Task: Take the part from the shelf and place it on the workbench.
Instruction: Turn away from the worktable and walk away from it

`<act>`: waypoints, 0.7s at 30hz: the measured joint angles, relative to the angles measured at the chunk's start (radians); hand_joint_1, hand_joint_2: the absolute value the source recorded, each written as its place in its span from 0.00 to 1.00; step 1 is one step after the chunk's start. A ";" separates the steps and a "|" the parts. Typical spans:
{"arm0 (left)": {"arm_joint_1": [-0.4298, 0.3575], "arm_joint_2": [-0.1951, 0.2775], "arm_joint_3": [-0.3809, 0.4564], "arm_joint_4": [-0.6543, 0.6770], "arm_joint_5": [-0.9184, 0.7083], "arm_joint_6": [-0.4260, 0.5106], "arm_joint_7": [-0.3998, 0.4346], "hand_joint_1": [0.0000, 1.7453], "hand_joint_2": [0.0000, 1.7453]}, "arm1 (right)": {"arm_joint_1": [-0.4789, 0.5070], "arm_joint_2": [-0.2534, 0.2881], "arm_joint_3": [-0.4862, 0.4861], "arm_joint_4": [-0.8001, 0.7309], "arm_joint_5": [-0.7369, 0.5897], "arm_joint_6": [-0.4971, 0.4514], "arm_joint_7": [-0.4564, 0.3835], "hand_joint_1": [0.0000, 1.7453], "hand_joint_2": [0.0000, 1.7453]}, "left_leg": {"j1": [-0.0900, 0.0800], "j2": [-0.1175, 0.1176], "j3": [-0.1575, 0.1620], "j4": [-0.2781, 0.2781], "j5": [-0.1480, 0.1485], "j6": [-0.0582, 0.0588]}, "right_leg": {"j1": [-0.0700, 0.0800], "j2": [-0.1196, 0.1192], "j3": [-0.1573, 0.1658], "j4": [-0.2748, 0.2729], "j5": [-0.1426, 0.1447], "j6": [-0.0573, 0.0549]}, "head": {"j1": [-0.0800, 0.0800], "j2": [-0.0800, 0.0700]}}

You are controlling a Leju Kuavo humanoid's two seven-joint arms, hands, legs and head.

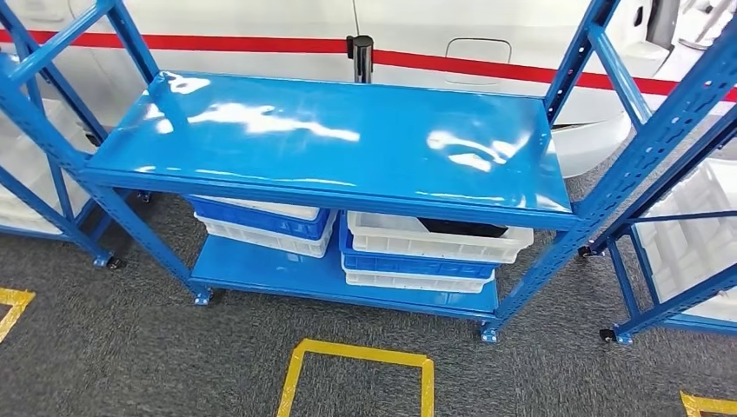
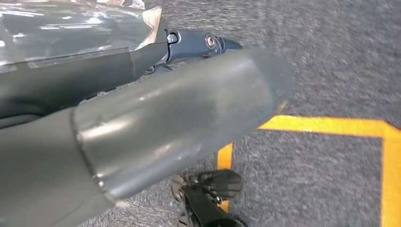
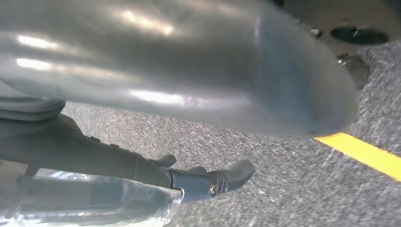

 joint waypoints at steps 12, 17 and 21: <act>0.004 -0.001 0.000 0.001 -0.006 -0.004 0.011 0.00 0.00 | 0.001 0.001 0.000 0.000 0.000 0.007 0.001 0.00 0.00 | 0.040 -0.121 0.011 -0.081 0.072 -0.024 | -0.004 0.141 -0.016 -0.001 0.005 0.036 | -0.003 0.000; 0.002 0.000 0.000 0.001 -0.005 -0.037 0.058 0.00 0.50 | 0.002 0.001 0.000 0.000 0.007 -0.004 0.001 0.00 0.00 | 0.031 -0.062 0.021 -0.102 0.082 0.018 | -0.001 0.034 -0.112 0.184 -0.084 0.030 | 0.002 0.000; 0.004 0.000 0.000 0.001 -0.007 -0.058 0.089 0.00 1.00 | 0.004 0.001 0.000 0.000 0.011 -0.024 0.002 0.00 0.75 | 0.023 -0.034 0.022 -0.101 0.080 0.020 | -0.002 0.024 -0.128 0.237 -0.090 0.043 | 0.002 0.000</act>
